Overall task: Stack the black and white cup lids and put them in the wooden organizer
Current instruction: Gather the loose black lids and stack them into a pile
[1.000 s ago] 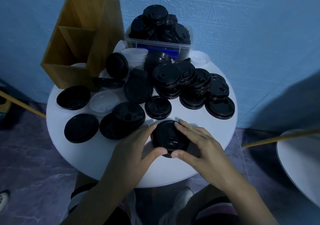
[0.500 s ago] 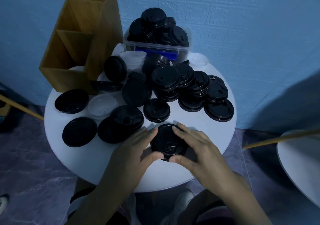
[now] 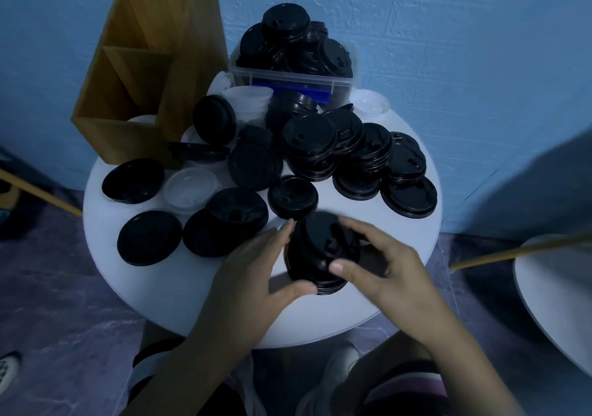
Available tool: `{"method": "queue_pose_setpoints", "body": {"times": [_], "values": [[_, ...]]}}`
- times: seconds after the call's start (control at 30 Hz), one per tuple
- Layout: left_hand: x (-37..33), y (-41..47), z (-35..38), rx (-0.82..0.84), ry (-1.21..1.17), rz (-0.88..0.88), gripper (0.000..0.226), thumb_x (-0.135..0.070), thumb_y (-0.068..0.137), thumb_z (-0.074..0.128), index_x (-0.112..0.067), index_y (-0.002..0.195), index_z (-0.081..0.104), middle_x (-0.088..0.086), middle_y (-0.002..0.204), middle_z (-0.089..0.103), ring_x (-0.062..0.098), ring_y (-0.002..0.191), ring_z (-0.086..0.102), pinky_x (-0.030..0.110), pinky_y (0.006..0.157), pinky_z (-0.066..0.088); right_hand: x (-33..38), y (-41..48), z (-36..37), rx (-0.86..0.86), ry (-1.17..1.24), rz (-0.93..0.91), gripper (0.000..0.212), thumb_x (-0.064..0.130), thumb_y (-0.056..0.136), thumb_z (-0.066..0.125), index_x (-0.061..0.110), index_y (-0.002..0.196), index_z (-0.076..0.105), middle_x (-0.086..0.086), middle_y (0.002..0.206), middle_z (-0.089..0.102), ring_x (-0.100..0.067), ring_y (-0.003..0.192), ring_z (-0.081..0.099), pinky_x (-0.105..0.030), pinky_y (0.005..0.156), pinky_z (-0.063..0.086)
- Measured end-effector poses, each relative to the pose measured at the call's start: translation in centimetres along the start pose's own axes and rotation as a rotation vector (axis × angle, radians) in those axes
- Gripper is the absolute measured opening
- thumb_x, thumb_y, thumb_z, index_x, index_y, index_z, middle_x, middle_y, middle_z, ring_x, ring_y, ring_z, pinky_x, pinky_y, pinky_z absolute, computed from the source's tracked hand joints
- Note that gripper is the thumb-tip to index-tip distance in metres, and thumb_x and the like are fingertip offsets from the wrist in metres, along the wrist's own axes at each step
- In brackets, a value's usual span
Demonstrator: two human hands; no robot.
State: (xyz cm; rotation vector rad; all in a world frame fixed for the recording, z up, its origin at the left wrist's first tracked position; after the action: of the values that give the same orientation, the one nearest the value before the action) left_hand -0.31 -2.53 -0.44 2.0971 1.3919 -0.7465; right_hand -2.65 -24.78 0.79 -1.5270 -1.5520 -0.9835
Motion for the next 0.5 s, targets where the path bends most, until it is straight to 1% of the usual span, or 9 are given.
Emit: {"method": "queue_pose_setpoints", "body": {"times": [0.03,0.07,0.13,0.17,0.23,0.3,0.37,0.43,0.5], "values": [[0.1,-0.1,0.1,-0.006,0.007,-0.001,0.088,-0.052,0.078,0.080,-0.039,0.154,0.037,-0.028,0.144,0.049,-0.010,0.134,0.039,0.016,0.107,0.032,0.1,0.1,-0.2,-0.043,0.041,0.000,0.059,0.054,0.079,0.078,0.036,0.134,0.062,0.020,0.121,0.070,0.001,0.116,0.064,-0.024,0.101,0.050],[0.2,-0.2,0.1,-0.010,0.013,-0.002,0.086,-0.054,0.079,0.078,-0.038,0.153,0.039,-0.028,0.146,0.047,-0.013,0.135,0.036,0.013,0.108,0.028,0.2,0.2,-0.5,-0.090,0.081,0.005,0.059,0.050,0.078,0.077,0.032,0.133,0.064,0.020,0.118,0.072,0.002,0.111,0.066,-0.017,0.096,0.050],[0.3,-0.4,0.1,-0.013,0.030,0.004,0.082,-0.063,0.079,0.069,-0.036,0.151,0.042,-0.035,0.145,0.037,-0.025,0.134,0.021,0.002,0.107,0.016,0.3,0.5,-1.2,-0.156,0.142,0.024,0.056,0.043,0.077,0.072,0.030,0.131,0.064,0.025,0.111,0.072,0.006,0.104,0.067,-0.007,0.086,0.047],[0.3,-0.5,0.1,-0.011,0.038,0.009,0.081,-0.066,0.078,0.064,-0.036,0.151,0.043,-0.040,0.141,0.032,-0.030,0.133,0.014,-0.001,0.106,0.011,0.3,0.6,-1.5,-0.166,0.165,0.028,0.054,0.041,0.078,0.070,0.030,0.130,0.063,0.028,0.108,0.072,0.008,0.102,0.066,-0.005,0.084,0.045],[0.3,-0.5,0.2,-0.004,0.044,0.019,0.084,-0.069,0.076,0.063,-0.036,0.150,0.043,-0.048,0.136,0.025,-0.033,0.131,0.010,-0.003,0.106,0.008,0.2,0.6,-1.7,-0.158,0.184,0.036,0.052,0.039,0.079,0.069,0.031,0.130,0.062,0.028,0.108,0.072,0.008,0.102,0.066,-0.005,0.084,0.045],[0.4,-0.6,0.2,-0.005,0.062,0.032,0.090,-0.070,0.073,0.067,-0.039,0.153,0.038,-0.053,0.133,0.020,-0.033,0.131,0.008,-0.001,0.107,0.008,-0.1,0.5,-1.7,-0.147,0.165,0.048,0.054,0.042,0.078,0.071,0.031,0.130,0.063,0.021,0.111,0.073,0.003,0.104,0.067,-0.008,0.085,0.047],[0.2,-0.5,0.2,0.001,0.095,0.036,0.090,-0.065,0.076,0.072,-0.043,0.154,0.032,-0.057,0.132,0.015,-0.033,0.131,0.004,0.000,0.107,0.007,-0.2,0.3,-1.7,-0.151,0.098,0.051,0.058,0.049,0.075,0.073,0.033,0.130,0.063,0.015,0.120,0.070,0.001,0.109,0.066,-0.010,0.088,0.047],[0.1,-0.5,0.2,-0.025,0.089,0.066,0.080,-0.056,0.079,0.075,-0.043,0.149,0.039,-0.062,0.129,0.019,-0.034,0.129,0.010,-0.003,0.104,0.008,-0.1,0.1,-1.6,-0.159,-0.017,0.029,0.062,0.059,0.072,0.072,0.036,0.129,0.063,0.019,0.125,0.063,0.003,0.113,0.061,-0.008,0.093,0.044],[-0.1,-0.5,0.2,-0.046,0.069,0.070,0.073,-0.056,0.078,0.074,-0.042,0.143,0.043,-0.058,0.129,0.029,-0.031,0.126,0.022,-0.003,0.102,0.016,0.4,-0.1,-1.3,-0.154,-0.057,0.005,0.064,0.064,0.071,0.070,0.037,0.128,0.063,0.022,0.124,0.058,0.006,0.115,0.057,-0.004,0.092,0.040]]}}
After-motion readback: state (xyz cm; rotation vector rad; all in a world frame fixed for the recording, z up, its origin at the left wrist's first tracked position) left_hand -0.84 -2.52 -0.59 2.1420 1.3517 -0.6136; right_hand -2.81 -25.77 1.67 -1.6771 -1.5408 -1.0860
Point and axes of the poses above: each hand's wrist, its own y-axis towards the middle knuckle, its own z-axis out of the palm, x = y × z, the point moved 1 cm from there along y, towards the middle knuckle
